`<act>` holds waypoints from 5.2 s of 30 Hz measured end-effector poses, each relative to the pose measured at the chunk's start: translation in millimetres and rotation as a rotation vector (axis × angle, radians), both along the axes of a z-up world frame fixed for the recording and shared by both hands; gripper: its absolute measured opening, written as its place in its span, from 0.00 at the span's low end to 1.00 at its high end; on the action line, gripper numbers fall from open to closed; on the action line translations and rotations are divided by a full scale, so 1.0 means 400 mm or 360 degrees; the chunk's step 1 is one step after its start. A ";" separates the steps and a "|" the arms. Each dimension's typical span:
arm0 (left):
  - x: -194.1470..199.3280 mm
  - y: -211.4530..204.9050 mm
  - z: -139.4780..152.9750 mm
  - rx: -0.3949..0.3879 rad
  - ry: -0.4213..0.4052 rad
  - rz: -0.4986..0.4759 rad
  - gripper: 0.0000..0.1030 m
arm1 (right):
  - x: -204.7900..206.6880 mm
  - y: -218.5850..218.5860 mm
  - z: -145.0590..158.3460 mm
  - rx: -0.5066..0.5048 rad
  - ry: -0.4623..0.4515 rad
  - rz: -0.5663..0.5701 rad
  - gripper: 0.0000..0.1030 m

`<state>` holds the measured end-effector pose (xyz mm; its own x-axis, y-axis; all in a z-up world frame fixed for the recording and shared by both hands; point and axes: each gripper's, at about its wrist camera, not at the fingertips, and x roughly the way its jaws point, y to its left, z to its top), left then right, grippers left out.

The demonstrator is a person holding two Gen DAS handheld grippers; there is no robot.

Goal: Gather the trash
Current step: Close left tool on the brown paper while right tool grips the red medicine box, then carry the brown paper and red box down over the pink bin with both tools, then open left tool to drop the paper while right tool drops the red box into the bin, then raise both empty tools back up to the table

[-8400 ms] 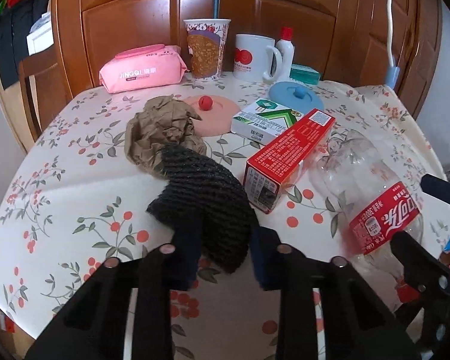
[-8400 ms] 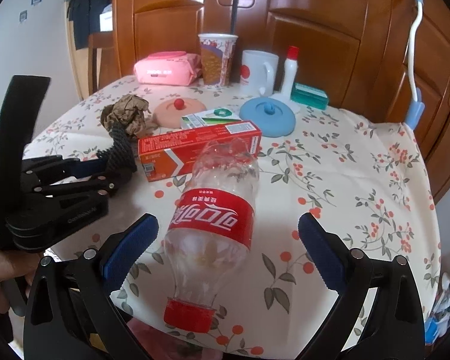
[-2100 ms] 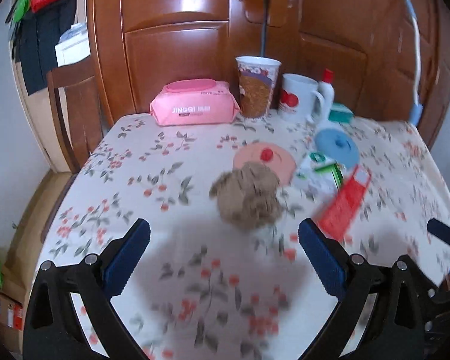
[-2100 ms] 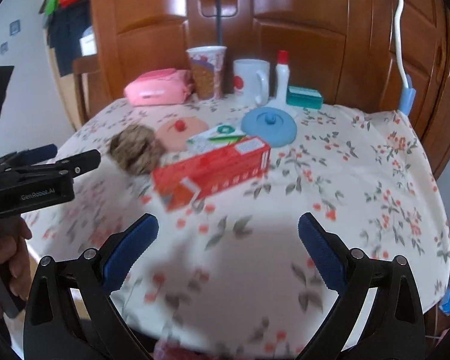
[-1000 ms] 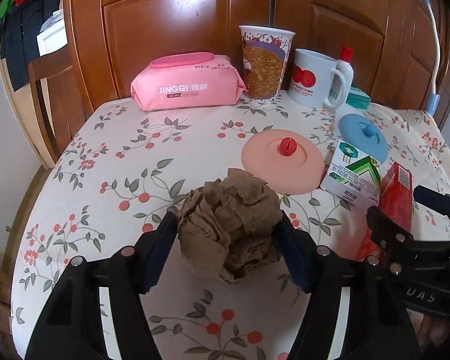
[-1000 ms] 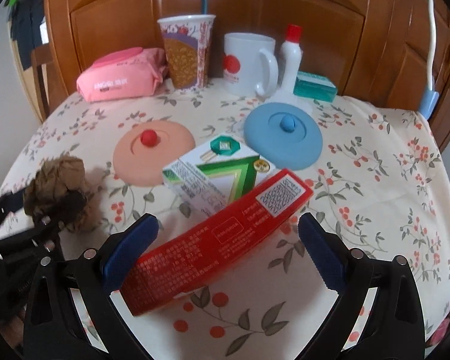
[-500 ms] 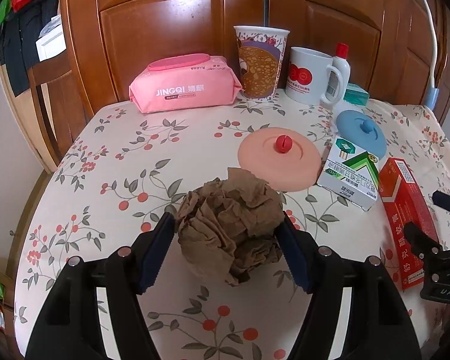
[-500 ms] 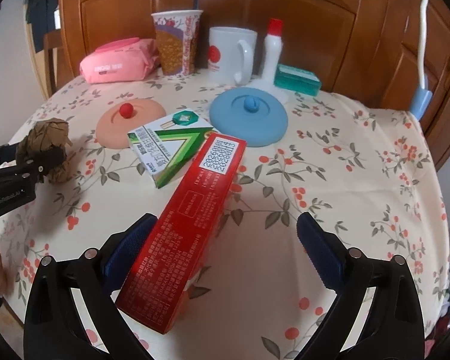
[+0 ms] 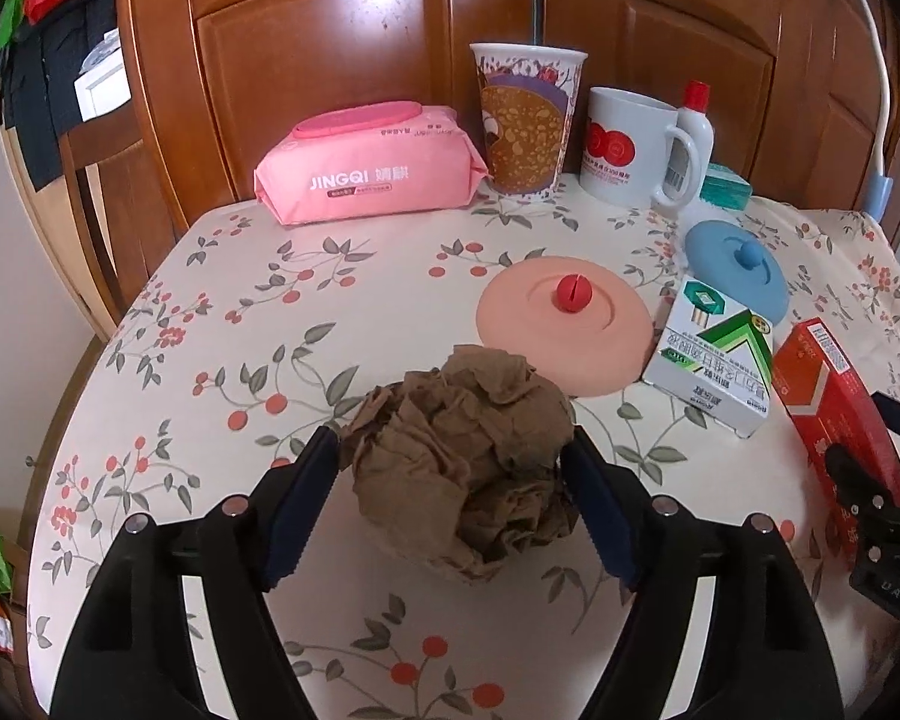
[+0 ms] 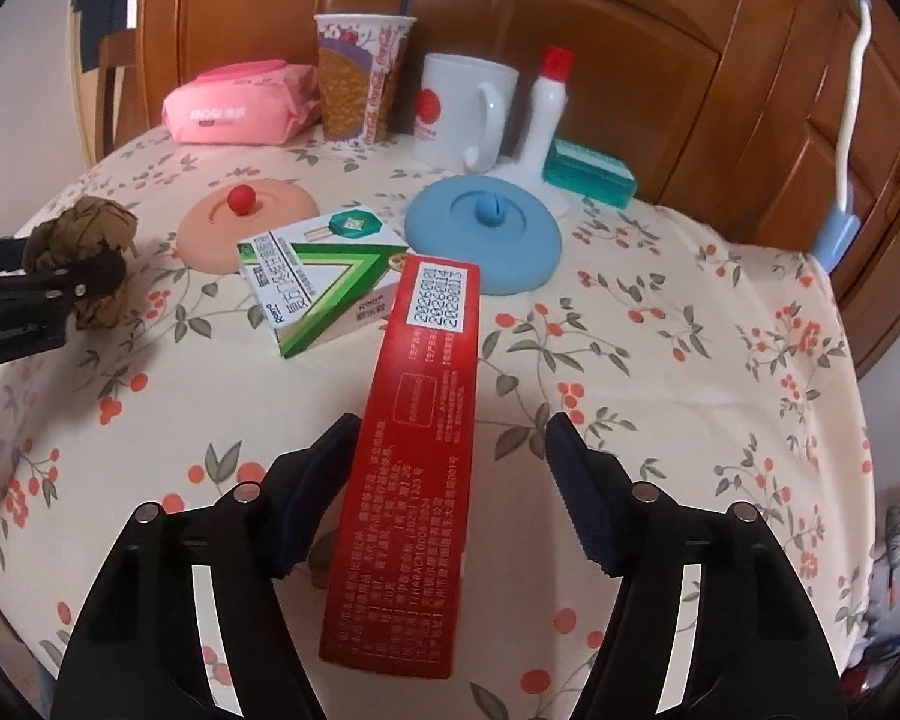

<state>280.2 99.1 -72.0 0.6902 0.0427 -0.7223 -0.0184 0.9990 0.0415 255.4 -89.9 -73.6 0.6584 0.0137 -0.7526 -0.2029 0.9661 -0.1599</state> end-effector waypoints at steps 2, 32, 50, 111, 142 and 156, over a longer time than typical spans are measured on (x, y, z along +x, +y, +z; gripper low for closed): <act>0.002 -0.007 0.000 0.0001 -0.0005 -0.0013 0.65 | -0.001 0.003 0.002 -0.0004 -0.0016 0.0007 0.61; -0.311 -0.147 0.089 -0.0046 -0.0154 -0.0261 0.59 | -0.232 -0.024 0.113 0.0193 -0.0101 0.0220 0.36; -0.689 -0.246 -0.065 -0.0049 0.0012 -0.0375 0.60 | -0.629 -0.007 -0.047 0.0232 0.0032 0.0326 0.36; -0.657 -0.228 -0.924 -0.0267 0.1124 -0.0192 0.84 | -0.628 0.045 -0.923 0.0103 0.1189 0.0284 0.36; -0.670 -0.168 -0.831 -0.0195 0.0957 0.0053 0.85 | -0.597 0.046 -0.844 0.0142 0.0994 0.0220 0.73; -0.754 -0.200 -0.276 -0.0028 0.0300 -0.0224 0.95 | -0.672 -0.058 -0.282 0.0280 0.0275 0.0261 0.94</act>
<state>-21.5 19.1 -182.3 0.5412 -0.0585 -0.8388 0.1278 0.9917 0.0133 -13.2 -113.0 -186.2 0.4989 0.2495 -0.8300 -0.3680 0.9280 0.0578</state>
